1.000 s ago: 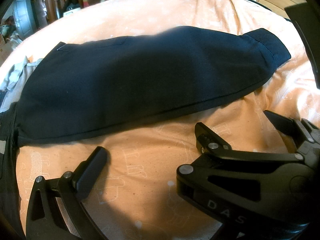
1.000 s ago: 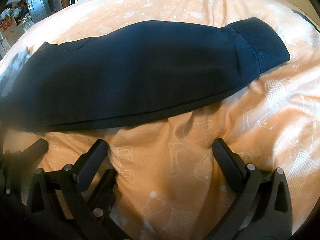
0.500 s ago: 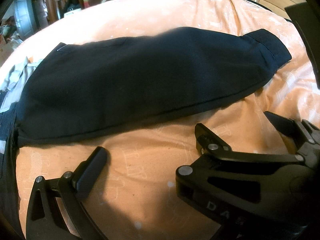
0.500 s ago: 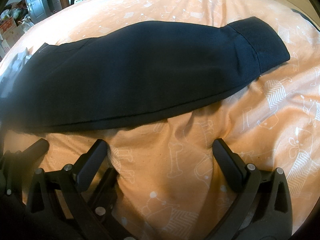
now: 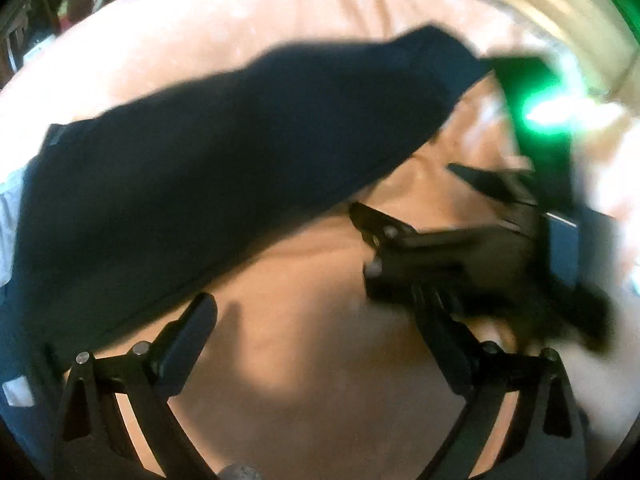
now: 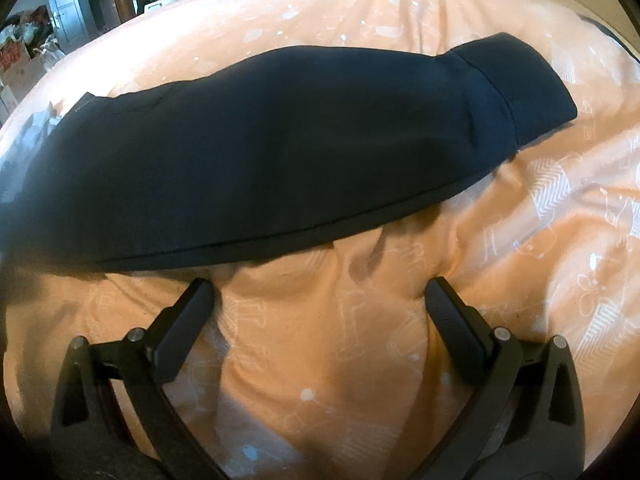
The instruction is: Fold small clothes
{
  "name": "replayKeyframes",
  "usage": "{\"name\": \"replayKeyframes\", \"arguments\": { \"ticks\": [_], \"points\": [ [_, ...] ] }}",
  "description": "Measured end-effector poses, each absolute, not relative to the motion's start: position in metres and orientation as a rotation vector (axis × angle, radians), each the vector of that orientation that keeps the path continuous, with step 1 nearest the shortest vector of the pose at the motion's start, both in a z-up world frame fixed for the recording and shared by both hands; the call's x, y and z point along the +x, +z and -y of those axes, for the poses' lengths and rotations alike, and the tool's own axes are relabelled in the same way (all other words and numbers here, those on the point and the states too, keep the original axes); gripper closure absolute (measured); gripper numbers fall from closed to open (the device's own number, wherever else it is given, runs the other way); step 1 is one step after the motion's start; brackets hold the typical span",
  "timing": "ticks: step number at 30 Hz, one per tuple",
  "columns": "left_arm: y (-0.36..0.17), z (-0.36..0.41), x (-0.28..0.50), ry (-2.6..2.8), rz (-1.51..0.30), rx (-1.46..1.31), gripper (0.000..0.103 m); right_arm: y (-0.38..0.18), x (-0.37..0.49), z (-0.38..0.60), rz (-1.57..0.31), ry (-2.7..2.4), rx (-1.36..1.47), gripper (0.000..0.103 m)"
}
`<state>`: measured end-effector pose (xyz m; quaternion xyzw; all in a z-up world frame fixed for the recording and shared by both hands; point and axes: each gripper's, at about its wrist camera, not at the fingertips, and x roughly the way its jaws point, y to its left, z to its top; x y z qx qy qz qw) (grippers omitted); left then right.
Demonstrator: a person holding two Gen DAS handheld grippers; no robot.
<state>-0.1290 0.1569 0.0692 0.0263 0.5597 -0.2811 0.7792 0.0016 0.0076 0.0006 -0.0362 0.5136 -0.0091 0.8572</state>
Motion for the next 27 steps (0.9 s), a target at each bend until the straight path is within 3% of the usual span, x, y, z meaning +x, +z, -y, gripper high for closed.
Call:
{"name": "replayKeyframes", "arguments": {
  "ticks": [7, 10, 15, 23, 27],
  "points": [
    [0.196, -0.282, -0.204, -0.741, -0.916, -0.092, 0.000, -0.002, 0.004, -0.012, -1.070, -0.023, -0.089, 0.000],
    [0.225, -0.333, -0.227, -0.757, -0.905, -0.174, 0.000, -0.003, 0.011, -0.015, -1.083, -0.008, -0.137, 0.000],
    [0.233, -0.368, -0.265, -0.752, -0.909, -0.207, 0.000, 0.014, 0.019, -0.024, -1.186, 0.100, -0.074, 0.000],
    [0.232, -0.387, -0.325, -0.900, -1.013, -0.229, 0.000, 0.148, -0.081, -0.092, -0.789, 0.187, 0.034, 0.000],
    [0.245, -0.400, -0.354, -0.975, -0.993, -0.239, 0.000, 0.179, -0.137, -0.138, -0.756, 0.288, 0.044, 0.000]
  ]
}}
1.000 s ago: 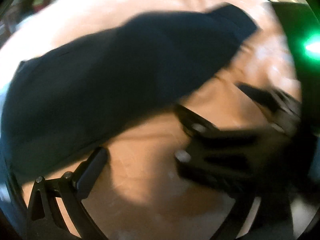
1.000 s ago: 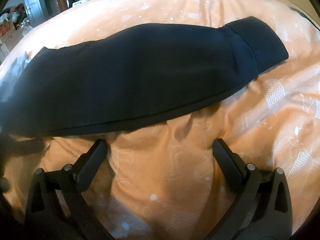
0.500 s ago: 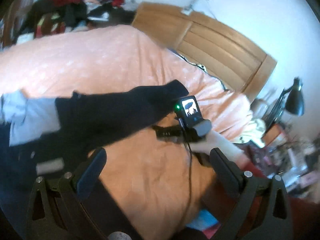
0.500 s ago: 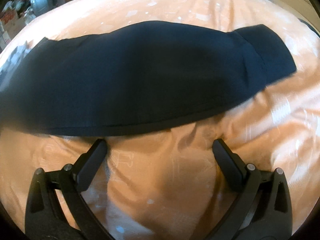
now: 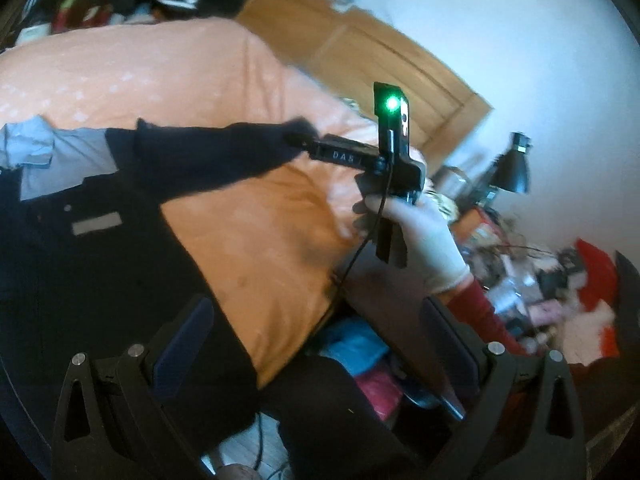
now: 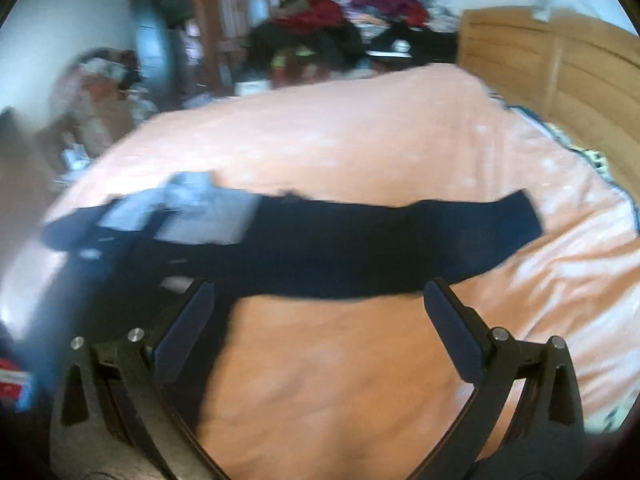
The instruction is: Fold small clothes
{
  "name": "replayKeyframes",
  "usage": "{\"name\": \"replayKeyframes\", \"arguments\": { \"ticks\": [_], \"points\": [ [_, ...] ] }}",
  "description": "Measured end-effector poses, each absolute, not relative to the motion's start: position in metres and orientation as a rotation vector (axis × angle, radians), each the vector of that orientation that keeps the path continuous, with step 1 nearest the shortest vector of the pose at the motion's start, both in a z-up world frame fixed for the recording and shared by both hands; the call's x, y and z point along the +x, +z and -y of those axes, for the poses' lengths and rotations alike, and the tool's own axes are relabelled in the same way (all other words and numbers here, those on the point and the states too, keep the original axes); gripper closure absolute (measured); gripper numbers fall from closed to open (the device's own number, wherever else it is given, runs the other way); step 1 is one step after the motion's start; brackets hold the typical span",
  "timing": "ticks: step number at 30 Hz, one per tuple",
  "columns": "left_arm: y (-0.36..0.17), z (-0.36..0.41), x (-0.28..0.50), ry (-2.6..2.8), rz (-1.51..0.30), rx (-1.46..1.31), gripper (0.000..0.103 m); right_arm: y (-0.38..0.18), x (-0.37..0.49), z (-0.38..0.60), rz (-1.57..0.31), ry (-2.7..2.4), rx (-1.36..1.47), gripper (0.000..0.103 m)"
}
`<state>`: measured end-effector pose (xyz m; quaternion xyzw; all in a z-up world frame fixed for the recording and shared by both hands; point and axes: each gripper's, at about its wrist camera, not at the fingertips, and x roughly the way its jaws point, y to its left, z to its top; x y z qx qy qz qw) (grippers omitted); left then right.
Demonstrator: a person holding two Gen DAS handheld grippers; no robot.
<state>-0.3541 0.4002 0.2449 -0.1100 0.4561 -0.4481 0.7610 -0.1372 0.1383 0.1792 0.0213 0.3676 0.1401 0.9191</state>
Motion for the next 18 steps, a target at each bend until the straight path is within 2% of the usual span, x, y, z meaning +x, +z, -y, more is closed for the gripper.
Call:
{"name": "replayKeyframes", "arguments": {
  "ticks": [5, 10, 15, 18],
  "points": [
    [0.257, -0.435, -0.369, -0.959, -0.951, -0.266, 0.000, 0.184, -0.189, -0.186, -0.785, 0.423, 0.052, 0.000],
    [0.274, -0.504, -0.375, -0.828, -0.857, -0.296, 0.000, 0.189, -0.214, -0.224, -0.793, 0.538, 0.114, 0.000],
    [0.288, -0.588, -0.364, -0.543, -0.742, -0.261, 0.000, 0.197, -0.202, -0.258, -0.762, 0.609, 0.117, 0.000],
    [0.282, -0.634, -0.342, -0.276, -0.656, -0.119, 0.000, 0.184, -0.175, -0.279, -0.782, 0.580, 0.113, 0.000]
  ]
}}
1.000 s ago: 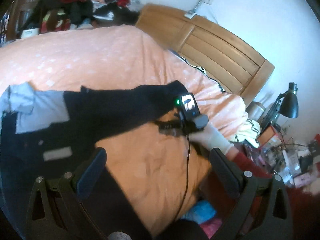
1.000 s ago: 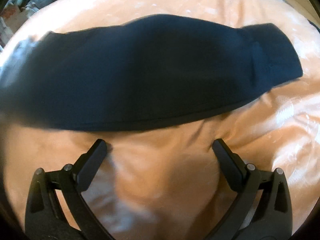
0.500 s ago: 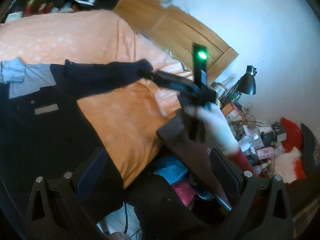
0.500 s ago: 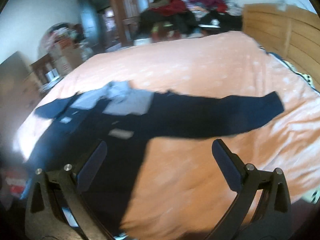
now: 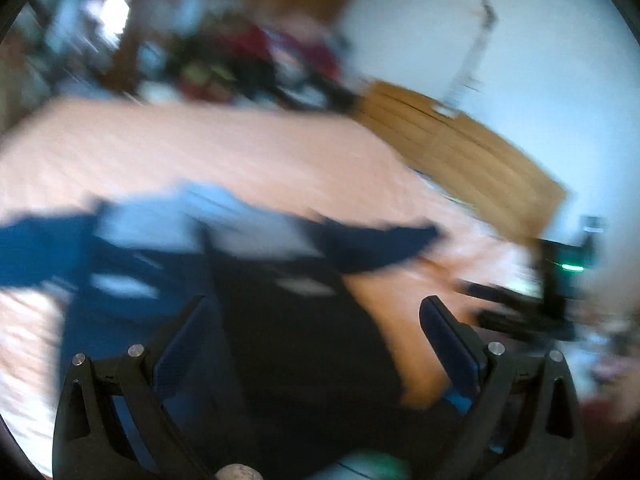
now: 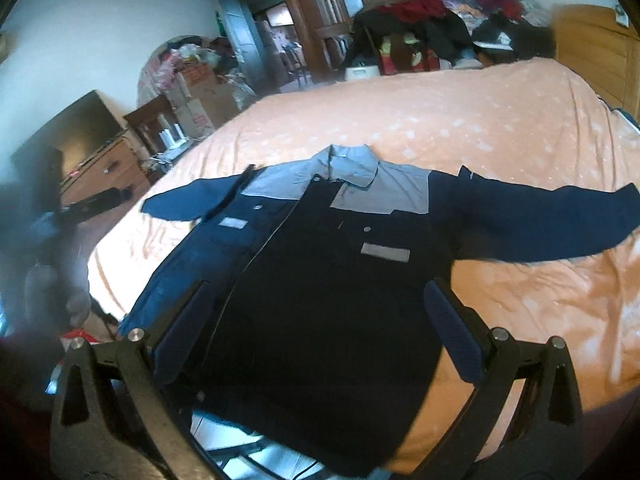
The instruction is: Fold small clothes
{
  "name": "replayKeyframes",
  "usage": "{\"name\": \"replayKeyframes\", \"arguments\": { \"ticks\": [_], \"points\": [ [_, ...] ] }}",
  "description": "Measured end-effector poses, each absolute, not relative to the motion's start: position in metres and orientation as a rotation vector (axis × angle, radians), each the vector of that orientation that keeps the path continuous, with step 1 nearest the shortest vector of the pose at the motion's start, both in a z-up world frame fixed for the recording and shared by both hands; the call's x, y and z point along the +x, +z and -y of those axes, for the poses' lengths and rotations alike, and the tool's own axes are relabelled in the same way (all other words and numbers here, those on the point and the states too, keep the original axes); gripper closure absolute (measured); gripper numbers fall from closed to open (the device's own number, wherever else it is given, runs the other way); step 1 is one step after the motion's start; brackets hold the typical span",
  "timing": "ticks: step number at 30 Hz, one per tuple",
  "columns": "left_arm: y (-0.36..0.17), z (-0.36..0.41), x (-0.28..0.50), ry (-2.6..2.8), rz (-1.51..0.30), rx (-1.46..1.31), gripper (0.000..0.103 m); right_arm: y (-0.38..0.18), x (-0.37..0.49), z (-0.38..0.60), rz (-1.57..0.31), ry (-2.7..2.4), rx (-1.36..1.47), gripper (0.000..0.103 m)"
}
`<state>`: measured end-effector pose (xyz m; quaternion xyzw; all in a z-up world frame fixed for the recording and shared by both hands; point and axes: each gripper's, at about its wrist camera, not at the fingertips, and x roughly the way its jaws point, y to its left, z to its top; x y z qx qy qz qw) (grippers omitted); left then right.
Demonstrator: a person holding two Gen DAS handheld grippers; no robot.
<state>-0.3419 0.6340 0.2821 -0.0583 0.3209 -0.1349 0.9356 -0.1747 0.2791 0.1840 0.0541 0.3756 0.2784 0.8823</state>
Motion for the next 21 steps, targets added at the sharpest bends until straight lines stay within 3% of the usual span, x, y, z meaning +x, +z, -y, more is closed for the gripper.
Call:
{"name": "replayKeyframes", "arguments": {
  "ticks": [4, 11, 14, 21],
  "points": [
    [0.212, -0.674, -0.273, -0.022, -0.824, 0.041, 0.000, 0.136, -0.130, -0.318, -0.864, 0.483, 0.065, 0.000],
    [0.075, -0.712, -0.225, 0.076, -1.138, -0.064, 0.000, 0.033, -0.107, -0.358, -1.082, 0.354, 0.008, 0.000],
    [0.070, -0.699, -0.236, 0.084, -1.078, -0.005, 0.000, 0.034, -0.124, -0.352, -1.000, 0.333, 0.026, 0.000],
    [0.067, -0.703, -0.239, 0.071, -1.067, -0.033, 0.000, 0.041, -0.127, -0.332, -1.076, 0.390, 0.102, 0.000]
  ]
}}
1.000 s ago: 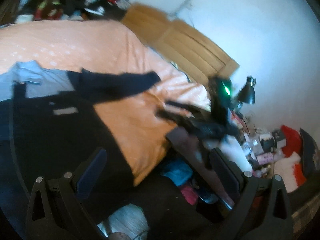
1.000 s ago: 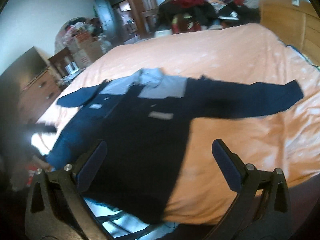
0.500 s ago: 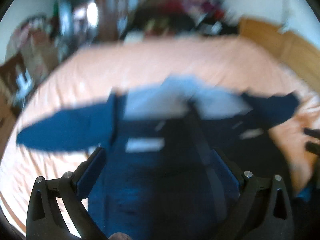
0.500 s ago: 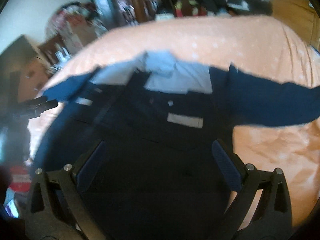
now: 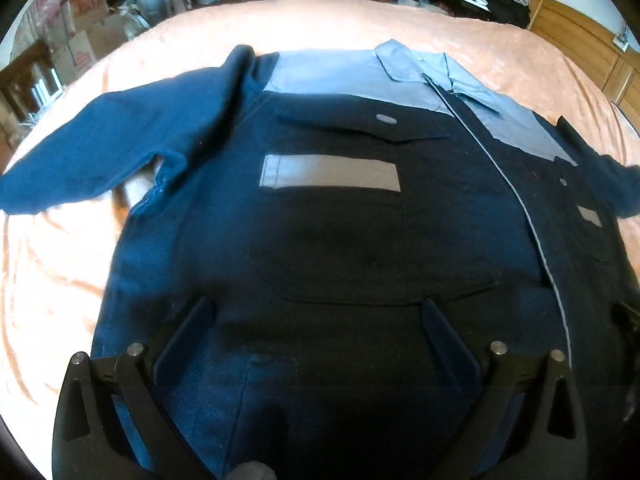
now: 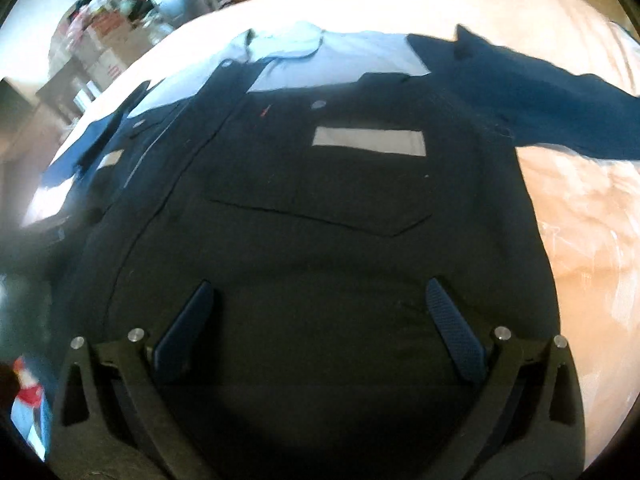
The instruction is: Fold small clothes
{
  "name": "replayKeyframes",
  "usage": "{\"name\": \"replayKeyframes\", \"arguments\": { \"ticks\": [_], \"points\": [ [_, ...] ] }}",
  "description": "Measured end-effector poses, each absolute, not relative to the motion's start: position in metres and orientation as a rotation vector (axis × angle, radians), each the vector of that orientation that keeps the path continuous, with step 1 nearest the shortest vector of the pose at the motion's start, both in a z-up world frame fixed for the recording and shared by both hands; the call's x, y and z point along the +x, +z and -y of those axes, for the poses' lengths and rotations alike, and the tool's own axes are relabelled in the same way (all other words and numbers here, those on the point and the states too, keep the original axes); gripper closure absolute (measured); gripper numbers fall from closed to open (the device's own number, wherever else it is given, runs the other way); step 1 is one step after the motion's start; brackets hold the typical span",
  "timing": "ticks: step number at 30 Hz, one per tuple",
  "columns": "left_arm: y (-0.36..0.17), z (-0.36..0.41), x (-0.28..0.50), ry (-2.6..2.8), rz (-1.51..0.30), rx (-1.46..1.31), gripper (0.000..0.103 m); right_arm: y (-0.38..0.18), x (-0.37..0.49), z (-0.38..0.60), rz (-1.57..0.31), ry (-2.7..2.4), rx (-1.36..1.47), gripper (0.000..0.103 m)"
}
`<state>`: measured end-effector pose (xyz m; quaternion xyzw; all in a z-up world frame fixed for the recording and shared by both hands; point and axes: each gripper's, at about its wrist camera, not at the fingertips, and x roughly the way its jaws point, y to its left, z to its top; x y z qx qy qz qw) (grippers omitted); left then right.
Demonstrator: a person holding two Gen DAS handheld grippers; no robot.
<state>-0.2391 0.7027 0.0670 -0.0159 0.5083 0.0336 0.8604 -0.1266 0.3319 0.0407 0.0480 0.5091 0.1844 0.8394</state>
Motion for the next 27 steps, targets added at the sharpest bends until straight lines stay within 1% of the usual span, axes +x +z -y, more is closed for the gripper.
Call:
{"name": "replayKeyframes", "arguments": {
  "ticks": [2, 5, 7, 8, 9, 10, 12, 13, 14, 15, 16, 17, 20, 22, 24, 25, 27],
  "points": [
    [0.067, -0.704, -0.242, 0.070, -1.063, -0.034, 0.000, 0.050, -0.128, -0.317, -1.079, 0.427, 0.168, 0.001],
    [0.066, -0.706, -0.239, 0.071, -1.061, -0.035, 0.000, 0.081, -0.122, -0.267, -0.968, 0.403, 0.251, 0.002],
    [0.066, -0.704, -0.239, 0.076, -1.063, -0.029, 0.000, 0.108, -0.112, -0.212, -0.861, 0.331, 0.288, 0.000],
    [0.065, -0.703, -0.237, 0.078, -1.064, -0.026, 0.000, 0.124, -0.103, -0.168, -0.795, 0.270, 0.321, 0.000],
    [0.065, -0.702, -0.237, 0.080, -1.066, -0.023, 0.000, 0.129, -0.097, -0.136, -0.758, 0.231, 0.343, 0.000],
    [0.065, -0.702, -0.237, 0.081, -1.068, -0.022, 0.000, 0.135, -0.087, -0.104, -0.736, 0.181, 0.367, 0.000],
    [0.065, -0.703, -0.236, 0.080, -1.069, -0.024, 0.000, 0.136, -0.060, -0.025, -0.756, 0.072, 0.479, 0.001],
    [0.065, -0.702, -0.236, 0.081, -1.071, -0.024, 0.000, 0.132, -0.046, 0.019, -0.770, 0.042, 0.575, 0.007],
    [0.064, -0.702, -0.235, 0.082, -1.072, -0.023, 0.000, 0.128, -0.039, 0.055, -0.771, 0.034, 0.666, 0.018],
    [0.064, -0.702, -0.234, 0.084, -1.073, -0.020, 0.000, 0.123, -0.031, 0.086, -0.769, 0.030, 0.760, 0.024],
    [0.064, -0.701, -0.233, 0.086, -1.074, -0.018, 0.000, 0.116, -0.026, 0.114, -0.764, 0.032, 0.847, 0.035],
    [0.063, -0.700, -0.232, 0.089, -1.076, -0.013, 0.000, 0.109, -0.021, 0.133, -0.759, 0.012, 0.899, 0.041],
    [0.063, -0.700, -0.230, 0.090, -1.082, -0.010, 0.000, 0.097, -0.014, 0.166, -0.791, -0.096, 0.907, 0.042],
    [0.063, -0.700, -0.230, 0.090, -1.084, -0.011, 0.000, 0.092, -0.010, 0.172, -0.831, -0.106, 0.899, 0.042],
    [0.062, -0.700, -0.229, 0.091, -1.085, -0.009, 0.000, 0.089, -0.006, 0.172, -0.857, -0.111, 0.886, 0.046],
    [0.062, -0.700, -0.229, 0.092, -1.086, -0.008, 0.000, 0.090, -0.005, 0.175, -0.860, -0.119, 0.875, 0.048],
    [0.062, -0.700, -0.228, 0.095, -1.087, -0.007, 0.000, 0.084, -0.003, 0.175, -0.853, -0.119, 0.868, 0.048]
  ]
}}
